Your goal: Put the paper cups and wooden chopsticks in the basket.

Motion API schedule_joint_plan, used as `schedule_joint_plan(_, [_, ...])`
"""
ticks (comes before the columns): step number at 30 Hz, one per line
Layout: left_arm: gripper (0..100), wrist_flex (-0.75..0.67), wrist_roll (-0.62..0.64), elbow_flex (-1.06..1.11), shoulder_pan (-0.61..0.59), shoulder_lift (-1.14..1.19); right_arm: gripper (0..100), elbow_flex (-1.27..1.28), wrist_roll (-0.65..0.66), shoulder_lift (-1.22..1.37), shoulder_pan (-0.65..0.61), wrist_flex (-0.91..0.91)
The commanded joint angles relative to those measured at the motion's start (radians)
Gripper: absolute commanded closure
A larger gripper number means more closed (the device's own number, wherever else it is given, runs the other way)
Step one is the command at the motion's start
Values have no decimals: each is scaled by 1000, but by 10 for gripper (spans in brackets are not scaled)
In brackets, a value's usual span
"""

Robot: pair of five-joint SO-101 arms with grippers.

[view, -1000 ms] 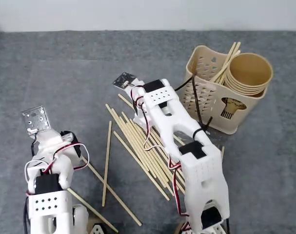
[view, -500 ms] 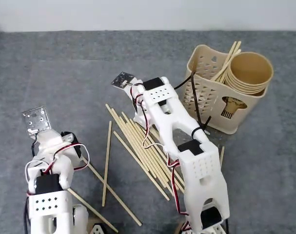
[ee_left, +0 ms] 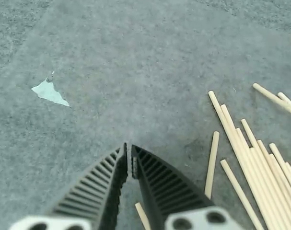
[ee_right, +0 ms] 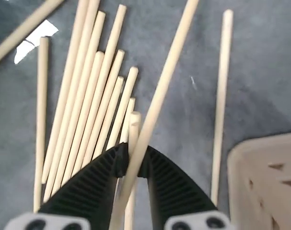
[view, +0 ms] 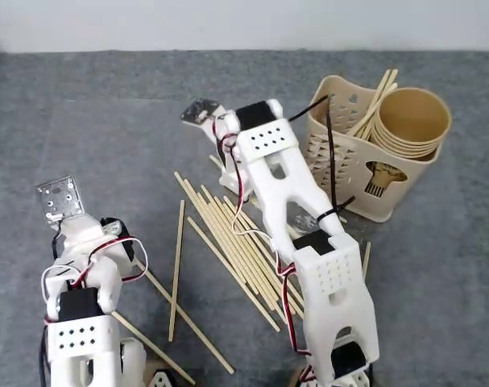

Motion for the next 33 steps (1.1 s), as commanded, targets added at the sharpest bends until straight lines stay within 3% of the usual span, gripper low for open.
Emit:
schedule_joint_plan(1, [985,-20,-12,-5,0,-20,990,-118,-2,-21,-2,59])
schedule_joint_plan(15, [985,-20,-12,-5,0,-20,990,63,-23,-438,-120,58])
schedule_joint_plan(33, [985,-20,-12,-4,0,-20,990,112,-23,-851,-93,51])
